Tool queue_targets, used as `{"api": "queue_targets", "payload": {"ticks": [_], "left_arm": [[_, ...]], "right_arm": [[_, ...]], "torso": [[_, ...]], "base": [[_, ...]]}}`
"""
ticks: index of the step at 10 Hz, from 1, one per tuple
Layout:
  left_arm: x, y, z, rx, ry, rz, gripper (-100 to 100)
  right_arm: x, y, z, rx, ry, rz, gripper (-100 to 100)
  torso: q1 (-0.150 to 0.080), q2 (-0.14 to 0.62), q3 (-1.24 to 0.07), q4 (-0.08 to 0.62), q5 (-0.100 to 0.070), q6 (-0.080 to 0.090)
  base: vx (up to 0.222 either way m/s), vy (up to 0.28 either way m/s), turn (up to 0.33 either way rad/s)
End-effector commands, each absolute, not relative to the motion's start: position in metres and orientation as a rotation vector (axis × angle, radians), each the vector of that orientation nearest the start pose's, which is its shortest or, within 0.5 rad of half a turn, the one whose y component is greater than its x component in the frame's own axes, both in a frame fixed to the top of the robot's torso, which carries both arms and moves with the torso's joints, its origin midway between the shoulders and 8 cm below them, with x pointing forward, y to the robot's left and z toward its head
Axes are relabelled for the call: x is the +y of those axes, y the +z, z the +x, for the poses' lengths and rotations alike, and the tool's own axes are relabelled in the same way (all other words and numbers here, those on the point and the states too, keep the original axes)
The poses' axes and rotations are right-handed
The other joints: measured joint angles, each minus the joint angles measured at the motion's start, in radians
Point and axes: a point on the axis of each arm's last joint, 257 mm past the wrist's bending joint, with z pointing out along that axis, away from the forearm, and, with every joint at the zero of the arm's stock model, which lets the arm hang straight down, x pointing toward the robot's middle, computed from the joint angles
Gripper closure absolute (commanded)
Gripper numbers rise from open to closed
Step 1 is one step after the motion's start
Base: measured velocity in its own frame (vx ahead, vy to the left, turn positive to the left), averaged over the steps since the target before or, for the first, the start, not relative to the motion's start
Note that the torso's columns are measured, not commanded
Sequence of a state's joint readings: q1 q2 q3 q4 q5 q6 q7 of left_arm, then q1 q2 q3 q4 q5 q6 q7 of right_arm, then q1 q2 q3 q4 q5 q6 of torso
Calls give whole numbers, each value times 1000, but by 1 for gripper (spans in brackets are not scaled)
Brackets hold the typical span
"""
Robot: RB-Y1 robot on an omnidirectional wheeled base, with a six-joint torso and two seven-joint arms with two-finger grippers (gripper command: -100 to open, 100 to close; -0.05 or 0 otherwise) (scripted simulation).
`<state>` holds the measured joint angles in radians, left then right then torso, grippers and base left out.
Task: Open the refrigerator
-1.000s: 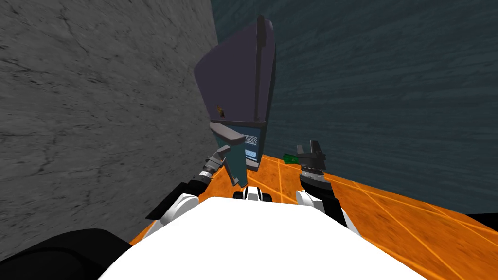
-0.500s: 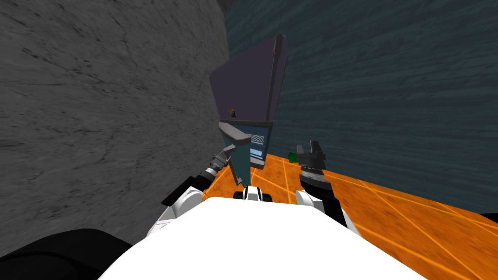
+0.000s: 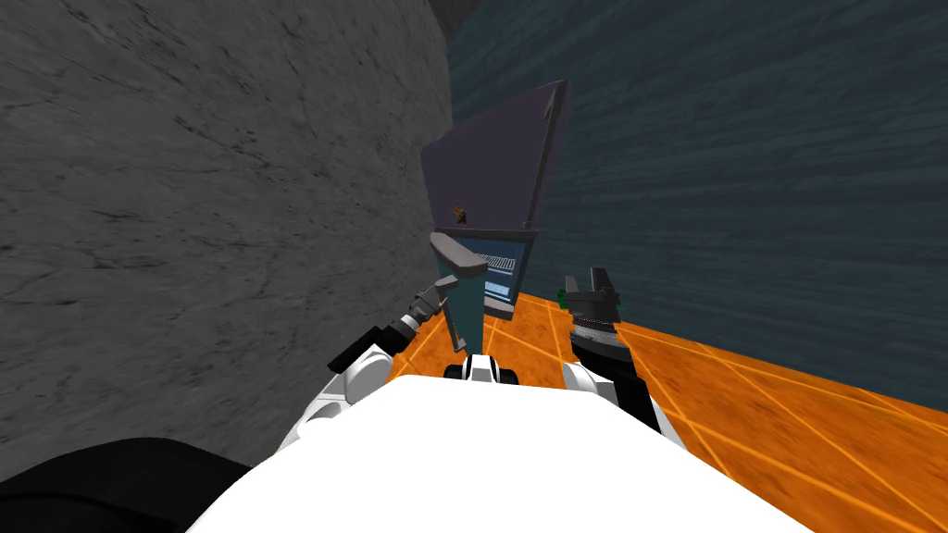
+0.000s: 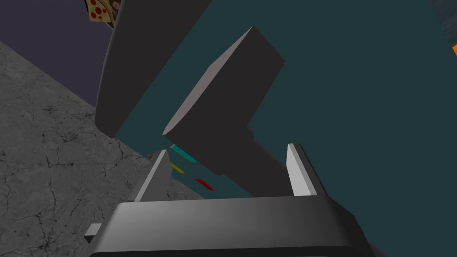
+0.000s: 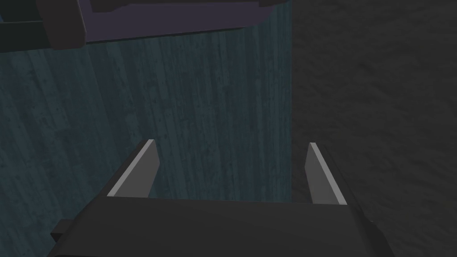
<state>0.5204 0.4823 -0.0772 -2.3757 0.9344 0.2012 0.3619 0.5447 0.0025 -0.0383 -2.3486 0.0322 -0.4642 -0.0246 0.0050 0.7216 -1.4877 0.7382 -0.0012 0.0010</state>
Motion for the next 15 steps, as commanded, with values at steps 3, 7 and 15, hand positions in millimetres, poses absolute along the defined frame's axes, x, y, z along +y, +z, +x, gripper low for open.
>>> {"api": "queue_targets", "payload": {"ticks": [3,7,15], "left_arm": [[191,-105,396,1117,-2090,-1694,100],[177,-108,395,1178,-2112,-1697,100],[149,-106,382,1257,-2153,-1669,100]], "right_arm": [[-291,35,331,626,1248,648,0],[-291,34,331,626,1248,649,0],[-291,34,331,626,1248,649,0]], "torso": [[4,11,7,2,2,-1],[-18,10,8,-2,-3,0],[-5,1,1,0,-1,1]], "base": [[-136,302,39],[-46,219,-15],[-11,280,-112]]}}
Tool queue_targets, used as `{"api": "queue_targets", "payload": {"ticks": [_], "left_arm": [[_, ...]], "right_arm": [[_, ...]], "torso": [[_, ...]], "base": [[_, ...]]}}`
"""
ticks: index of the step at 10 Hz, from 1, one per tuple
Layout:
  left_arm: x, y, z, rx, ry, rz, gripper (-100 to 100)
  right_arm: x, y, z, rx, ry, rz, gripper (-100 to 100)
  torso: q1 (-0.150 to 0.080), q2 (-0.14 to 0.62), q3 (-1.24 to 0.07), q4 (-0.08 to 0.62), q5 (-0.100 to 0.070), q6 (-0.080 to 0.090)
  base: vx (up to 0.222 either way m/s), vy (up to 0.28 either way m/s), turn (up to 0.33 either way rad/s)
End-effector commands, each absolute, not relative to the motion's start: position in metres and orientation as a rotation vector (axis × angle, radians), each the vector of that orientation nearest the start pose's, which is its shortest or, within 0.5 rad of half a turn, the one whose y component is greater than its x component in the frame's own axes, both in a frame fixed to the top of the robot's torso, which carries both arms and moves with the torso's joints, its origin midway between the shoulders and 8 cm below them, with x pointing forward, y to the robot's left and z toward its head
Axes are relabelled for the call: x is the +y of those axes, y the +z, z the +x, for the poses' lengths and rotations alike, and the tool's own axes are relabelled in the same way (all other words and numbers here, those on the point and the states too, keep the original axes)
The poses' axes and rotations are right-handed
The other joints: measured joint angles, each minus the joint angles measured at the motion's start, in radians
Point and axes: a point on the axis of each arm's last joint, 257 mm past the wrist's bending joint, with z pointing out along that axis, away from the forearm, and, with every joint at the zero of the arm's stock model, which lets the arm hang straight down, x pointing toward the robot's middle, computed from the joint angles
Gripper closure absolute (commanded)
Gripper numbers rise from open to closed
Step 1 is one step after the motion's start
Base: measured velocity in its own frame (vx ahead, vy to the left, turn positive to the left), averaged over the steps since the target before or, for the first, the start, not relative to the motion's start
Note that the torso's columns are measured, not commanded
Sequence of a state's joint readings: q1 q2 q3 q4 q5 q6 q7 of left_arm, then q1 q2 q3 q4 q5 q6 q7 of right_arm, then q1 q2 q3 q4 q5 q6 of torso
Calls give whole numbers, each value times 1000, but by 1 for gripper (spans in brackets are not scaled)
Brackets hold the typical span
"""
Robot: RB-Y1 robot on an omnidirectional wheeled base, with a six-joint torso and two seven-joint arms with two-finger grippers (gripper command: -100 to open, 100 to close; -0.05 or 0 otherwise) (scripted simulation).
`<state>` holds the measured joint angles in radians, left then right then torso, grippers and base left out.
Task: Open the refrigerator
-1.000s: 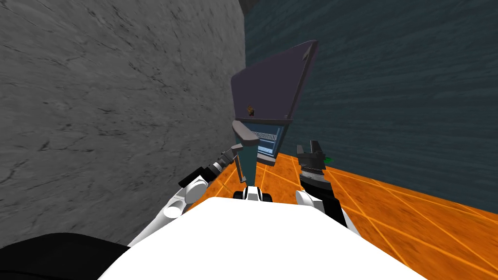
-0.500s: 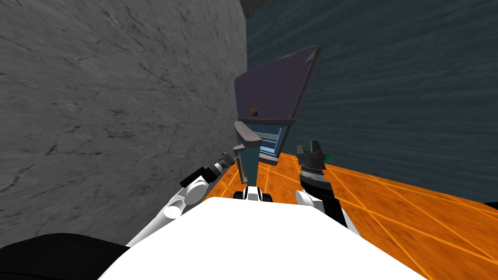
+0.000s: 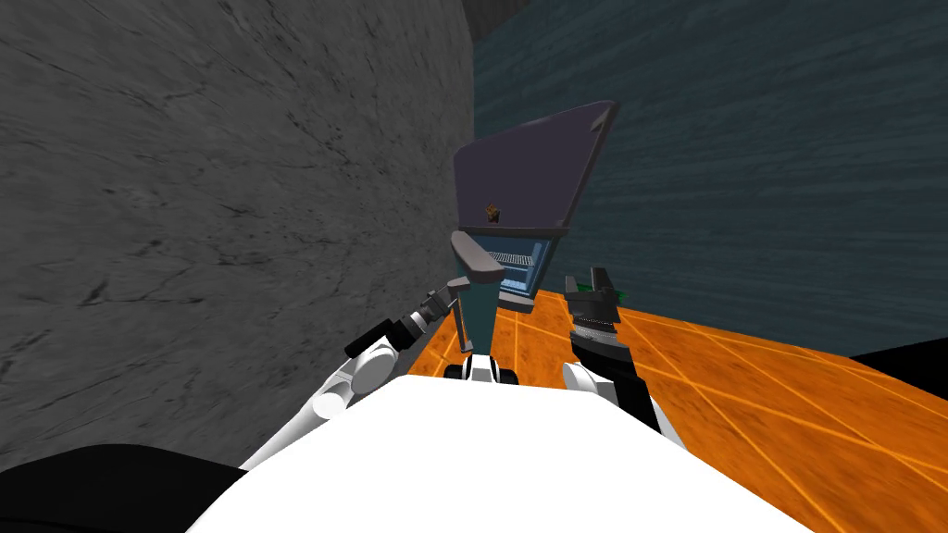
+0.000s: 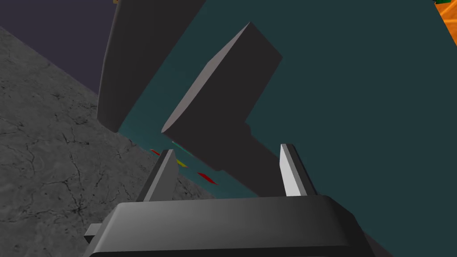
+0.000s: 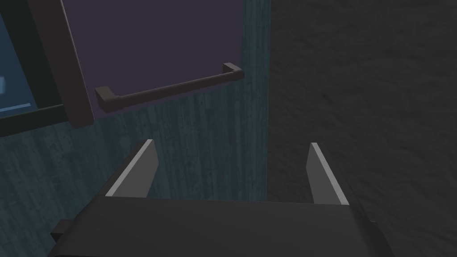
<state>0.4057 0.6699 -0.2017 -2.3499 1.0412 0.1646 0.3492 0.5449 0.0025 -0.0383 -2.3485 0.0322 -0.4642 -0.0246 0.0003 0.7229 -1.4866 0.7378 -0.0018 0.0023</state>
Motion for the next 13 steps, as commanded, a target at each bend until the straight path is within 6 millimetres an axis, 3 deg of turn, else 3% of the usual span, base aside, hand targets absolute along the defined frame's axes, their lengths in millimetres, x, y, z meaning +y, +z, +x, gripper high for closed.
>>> {"api": "queue_targets", "payload": {"ticks": [1,6,7,9,13], "left_arm": [[149,-106,382,1257,-2153,-1669,100],[129,-105,371,1315,-2183,-1649,100],[130,-102,362,1353,-2176,-1680,-100],[130,-91,355,1378,-2192,-1671,-100],[124,-69,339,1440,-2221,-1654,-100]], "right_arm": [[-291,34,331,626,1248,649,0],[-291,34,331,626,1248,649,0],[-291,34,331,626,1248,649,0],[-291,34,331,626,1248,649,0],[-291,34,331,626,1248,649,0]], "torso": [[1,1,1,-1,0,1],[-2,-1,-1,1,0,0],[1,-2,-2,0,0,1],[-17,5,7,0,-3,-1],[6,2,14,0,3,-2]], "base": [[11,302,-86],[-10,286,-115],[39,143,173],[26,-84,176],[5,-76,127]]}}
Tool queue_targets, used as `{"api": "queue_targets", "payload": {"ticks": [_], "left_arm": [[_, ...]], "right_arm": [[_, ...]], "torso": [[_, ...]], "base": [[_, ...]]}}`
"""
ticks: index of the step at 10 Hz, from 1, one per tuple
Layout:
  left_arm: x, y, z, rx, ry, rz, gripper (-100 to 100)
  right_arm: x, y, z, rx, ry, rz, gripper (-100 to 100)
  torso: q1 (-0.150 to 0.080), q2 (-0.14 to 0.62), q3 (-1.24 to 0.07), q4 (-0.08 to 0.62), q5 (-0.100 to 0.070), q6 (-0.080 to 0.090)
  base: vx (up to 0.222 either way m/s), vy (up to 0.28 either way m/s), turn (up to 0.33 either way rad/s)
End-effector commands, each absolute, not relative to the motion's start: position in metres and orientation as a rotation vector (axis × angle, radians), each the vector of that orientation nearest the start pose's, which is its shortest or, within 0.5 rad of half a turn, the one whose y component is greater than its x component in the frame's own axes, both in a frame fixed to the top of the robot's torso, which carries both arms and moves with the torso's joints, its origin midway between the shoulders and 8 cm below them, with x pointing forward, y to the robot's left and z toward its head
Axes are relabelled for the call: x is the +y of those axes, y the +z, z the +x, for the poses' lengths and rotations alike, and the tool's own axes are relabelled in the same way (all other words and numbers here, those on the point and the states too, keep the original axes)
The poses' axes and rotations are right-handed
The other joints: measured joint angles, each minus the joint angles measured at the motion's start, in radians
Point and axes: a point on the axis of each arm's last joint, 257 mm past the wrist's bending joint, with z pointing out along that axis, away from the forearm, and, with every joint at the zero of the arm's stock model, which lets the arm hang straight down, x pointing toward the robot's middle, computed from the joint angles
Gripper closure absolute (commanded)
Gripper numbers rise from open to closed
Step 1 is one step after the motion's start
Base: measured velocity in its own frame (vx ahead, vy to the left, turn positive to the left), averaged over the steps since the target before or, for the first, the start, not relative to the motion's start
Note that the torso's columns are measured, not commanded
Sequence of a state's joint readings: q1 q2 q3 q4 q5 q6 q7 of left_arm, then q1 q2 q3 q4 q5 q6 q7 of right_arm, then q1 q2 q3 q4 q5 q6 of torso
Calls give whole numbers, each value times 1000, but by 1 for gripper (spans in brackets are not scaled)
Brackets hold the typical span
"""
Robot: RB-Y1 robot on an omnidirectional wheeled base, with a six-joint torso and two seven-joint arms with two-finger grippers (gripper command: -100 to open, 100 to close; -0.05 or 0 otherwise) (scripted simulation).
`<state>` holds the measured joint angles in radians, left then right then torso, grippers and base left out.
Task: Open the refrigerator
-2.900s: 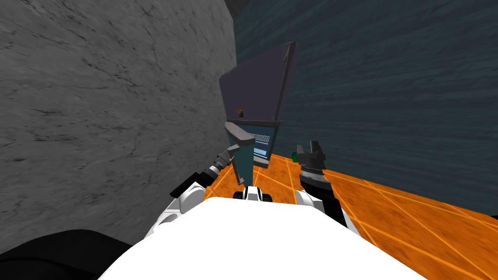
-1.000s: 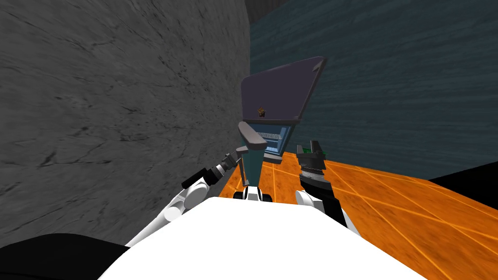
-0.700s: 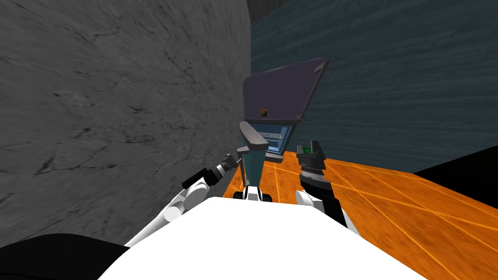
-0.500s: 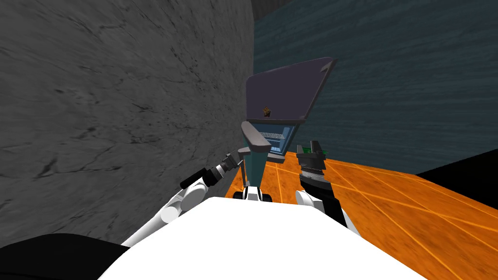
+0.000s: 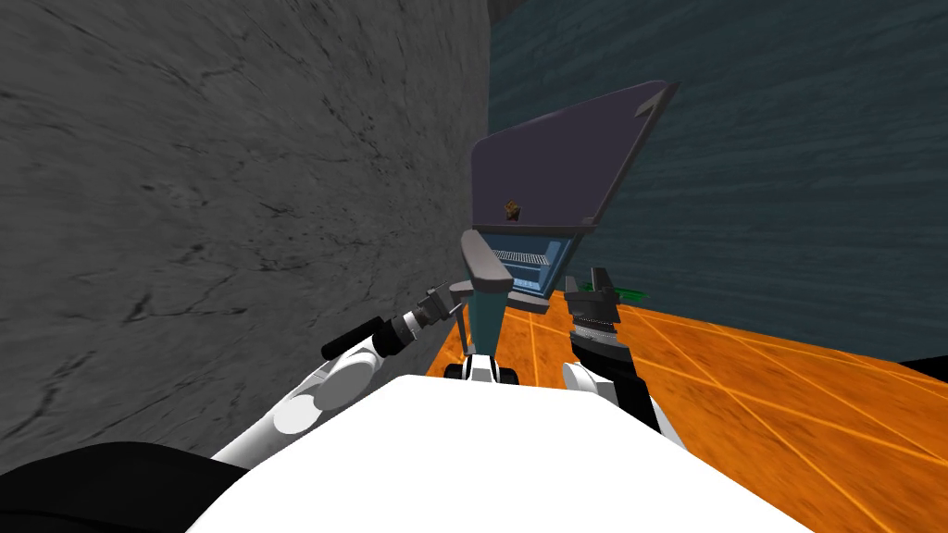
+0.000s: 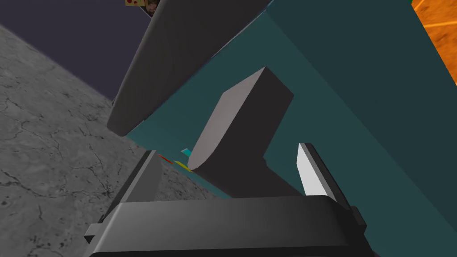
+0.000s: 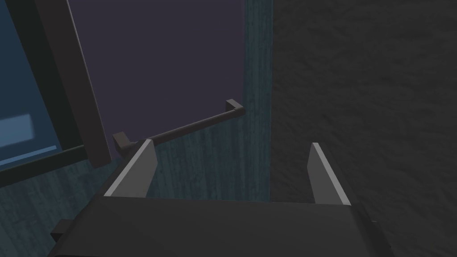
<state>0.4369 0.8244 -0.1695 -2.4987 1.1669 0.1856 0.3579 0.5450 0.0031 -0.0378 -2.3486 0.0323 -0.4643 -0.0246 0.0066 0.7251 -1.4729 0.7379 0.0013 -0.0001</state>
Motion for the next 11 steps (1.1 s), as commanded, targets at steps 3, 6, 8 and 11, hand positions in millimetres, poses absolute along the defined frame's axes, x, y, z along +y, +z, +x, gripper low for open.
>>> {"api": "queue_targets", "payload": {"ticks": [3,6,8,11], "left_arm": [[124,-69,339,1440,-2221,-1654,-100],[124,-69,339,1440,-2221,-1654,-100],[124,-69,339,1440,-2221,-1654,-100],[128,-58,338,1458,-2229,-1647,-100]], "right_arm": [[-291,34,331,626,1248,649,0],[-291,34,331,626,1248,649,0],[-291,34,331,626,1248,649,0],[-291,34,331,626,1248,649,0]], "torso": [[0,-1,2,0,0,0],[-3,0,2,0,-2,0],[-2,-1,2,0,-1,0],[-4,2,-1,0,-1,0]], "base": [[0,2,0],[0,0,0],[0,8,-5],[-6,-8,51]]}}
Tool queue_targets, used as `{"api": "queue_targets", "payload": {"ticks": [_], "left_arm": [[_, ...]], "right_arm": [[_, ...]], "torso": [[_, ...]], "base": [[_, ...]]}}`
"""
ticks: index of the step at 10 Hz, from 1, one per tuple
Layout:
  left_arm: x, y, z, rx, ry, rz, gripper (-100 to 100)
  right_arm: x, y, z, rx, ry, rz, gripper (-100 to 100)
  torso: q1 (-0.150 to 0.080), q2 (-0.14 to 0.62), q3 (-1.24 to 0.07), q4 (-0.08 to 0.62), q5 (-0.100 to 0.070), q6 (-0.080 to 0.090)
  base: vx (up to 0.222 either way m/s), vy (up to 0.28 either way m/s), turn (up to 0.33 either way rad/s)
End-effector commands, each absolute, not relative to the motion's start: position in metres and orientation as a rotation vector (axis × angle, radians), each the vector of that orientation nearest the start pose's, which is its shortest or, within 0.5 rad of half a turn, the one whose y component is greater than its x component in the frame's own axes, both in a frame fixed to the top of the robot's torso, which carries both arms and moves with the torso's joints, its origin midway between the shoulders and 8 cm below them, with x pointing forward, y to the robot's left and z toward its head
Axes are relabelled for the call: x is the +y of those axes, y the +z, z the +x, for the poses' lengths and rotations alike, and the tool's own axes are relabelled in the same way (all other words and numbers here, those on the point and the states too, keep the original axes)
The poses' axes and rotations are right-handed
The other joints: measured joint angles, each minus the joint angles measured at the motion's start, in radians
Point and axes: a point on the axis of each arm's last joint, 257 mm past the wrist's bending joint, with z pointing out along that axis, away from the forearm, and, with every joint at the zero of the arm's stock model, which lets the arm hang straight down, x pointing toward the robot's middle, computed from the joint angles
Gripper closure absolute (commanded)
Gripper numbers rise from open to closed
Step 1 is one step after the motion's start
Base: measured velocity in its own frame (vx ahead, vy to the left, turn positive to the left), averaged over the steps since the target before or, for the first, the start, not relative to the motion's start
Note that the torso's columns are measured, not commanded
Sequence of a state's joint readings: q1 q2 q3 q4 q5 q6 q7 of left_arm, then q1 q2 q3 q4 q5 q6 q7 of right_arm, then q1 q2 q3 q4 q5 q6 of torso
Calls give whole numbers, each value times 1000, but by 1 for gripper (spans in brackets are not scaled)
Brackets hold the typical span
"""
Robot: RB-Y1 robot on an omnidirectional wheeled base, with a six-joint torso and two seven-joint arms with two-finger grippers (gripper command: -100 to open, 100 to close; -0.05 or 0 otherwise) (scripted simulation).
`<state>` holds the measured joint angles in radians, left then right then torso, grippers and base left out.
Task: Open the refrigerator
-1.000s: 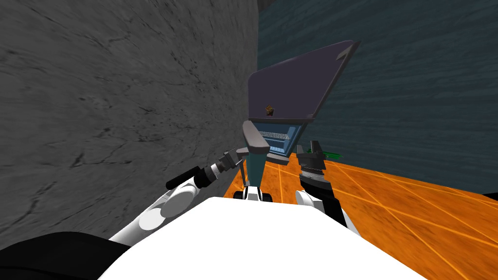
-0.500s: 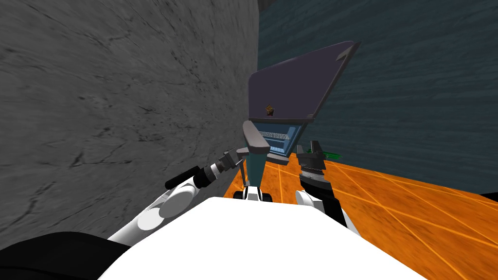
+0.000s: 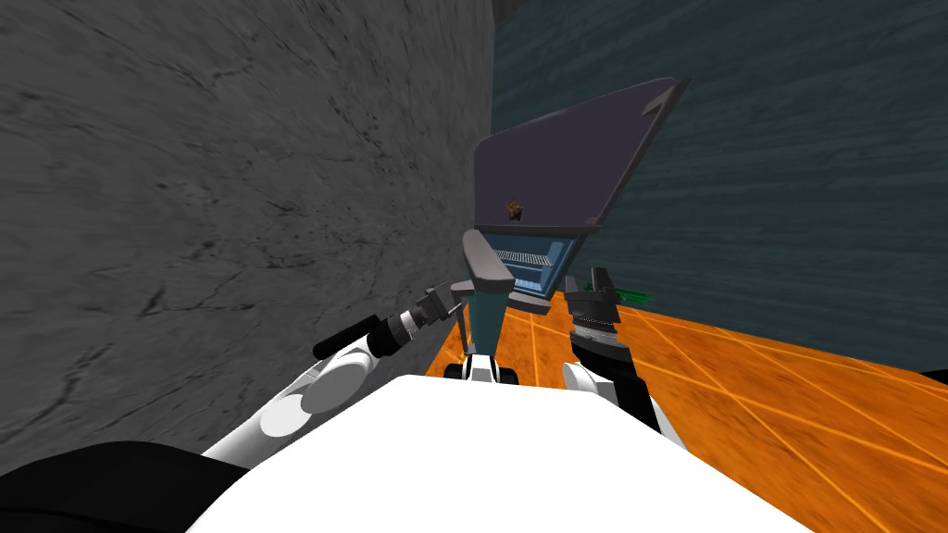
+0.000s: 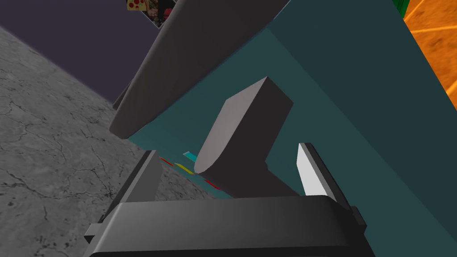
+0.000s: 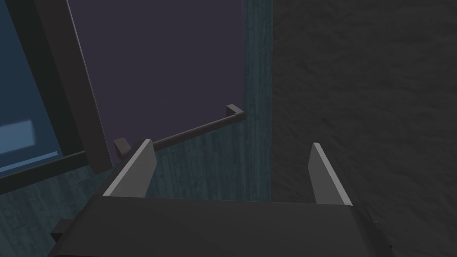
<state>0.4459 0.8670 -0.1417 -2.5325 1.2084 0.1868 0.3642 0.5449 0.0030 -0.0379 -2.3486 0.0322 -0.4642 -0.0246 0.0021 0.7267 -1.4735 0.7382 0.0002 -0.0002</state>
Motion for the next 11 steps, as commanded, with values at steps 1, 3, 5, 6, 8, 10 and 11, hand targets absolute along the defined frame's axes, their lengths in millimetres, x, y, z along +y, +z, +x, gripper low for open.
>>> {"api": "queue_targets", "payload": {"ticks": [1,3,5,6,8,10,11], "left_arm": [[130,-52,338,1467,-2234,-1643,-100],[132,-41,337,1489,-2241,-1633,-100],[133,-30,335,1514,-2248,-1624,-100],[132,-24,333,1525,-2255,-1624,-100],[132,-18,332,1539,-2259,-1621,-100],[132,-16,331,1544,-2260,-1616,-100],[132,-15,331,1545,-2261,-1617,0]], "right_arm": [[-291,34,331,626,1248,649,0],[-291,34,331,626,1248,649,0],[-291,34,331,626,1248,649,0],[-291,34,331,626,1248,649,0],[-291,34,331,626,1248,649,0],[-291,34,331,626,1248,649,0],[-291,34,331,626,1248,649,0]], "torso": [[-3,1,-2,0,-1,0],[-3,1,-3,0,-1,0],[-1,1,-2,0,0,0],[0,0,-1,0,0,0],[2,0,0,0,0,0],[0,0,1,0,0,0],[0,3,-2,0,0,1]], "base": [[-3,-45,93],[-1,-50,85],[-1,-48,86],[-3,-38,99],[-2,-29,44],[-8,-29,64],[-8,-4,-6]]}}
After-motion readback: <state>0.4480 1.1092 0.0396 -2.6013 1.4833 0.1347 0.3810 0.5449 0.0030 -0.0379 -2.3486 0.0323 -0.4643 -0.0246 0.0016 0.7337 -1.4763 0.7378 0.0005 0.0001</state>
